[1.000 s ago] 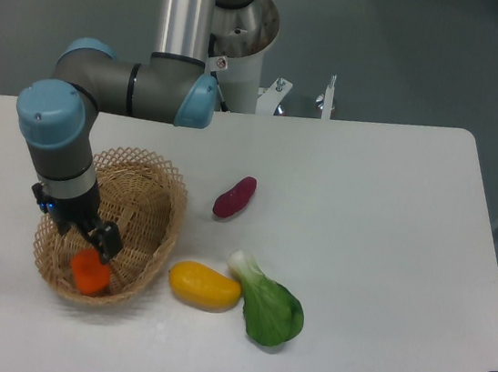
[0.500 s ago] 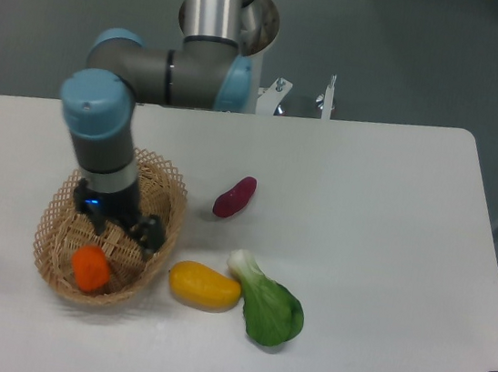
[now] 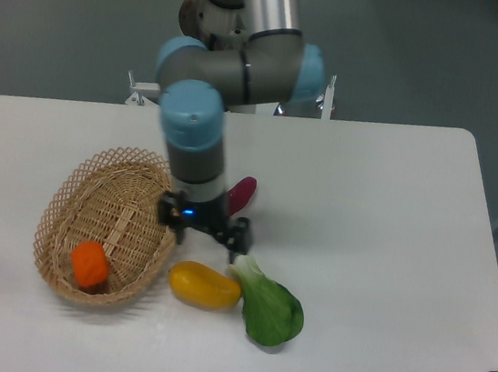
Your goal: Place the orange in the basket
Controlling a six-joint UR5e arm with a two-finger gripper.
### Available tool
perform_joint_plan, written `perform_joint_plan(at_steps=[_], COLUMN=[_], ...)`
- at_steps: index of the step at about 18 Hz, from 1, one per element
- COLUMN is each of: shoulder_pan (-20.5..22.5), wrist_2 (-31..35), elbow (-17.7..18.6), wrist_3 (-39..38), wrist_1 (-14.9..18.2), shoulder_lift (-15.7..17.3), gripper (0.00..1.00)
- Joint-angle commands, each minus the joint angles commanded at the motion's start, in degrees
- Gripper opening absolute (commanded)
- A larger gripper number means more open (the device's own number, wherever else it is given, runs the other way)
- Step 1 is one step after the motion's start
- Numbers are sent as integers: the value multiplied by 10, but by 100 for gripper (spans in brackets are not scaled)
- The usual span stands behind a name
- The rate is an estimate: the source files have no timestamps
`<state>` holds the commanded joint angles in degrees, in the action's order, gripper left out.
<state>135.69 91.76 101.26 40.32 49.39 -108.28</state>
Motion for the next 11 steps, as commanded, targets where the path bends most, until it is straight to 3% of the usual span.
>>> perform_joint_plan(at_steps=[4, 8, 11], shoulder_pan=[41, 112, 152], wrist_2=[-6, -12, -12], elbow=[-6, -7, -43], wrist_3=[82, 179, 220], wrist_1=[-1, 1, 2], shoulder_lift=[-1, -9, -32], gripper=[100, 100, 100])
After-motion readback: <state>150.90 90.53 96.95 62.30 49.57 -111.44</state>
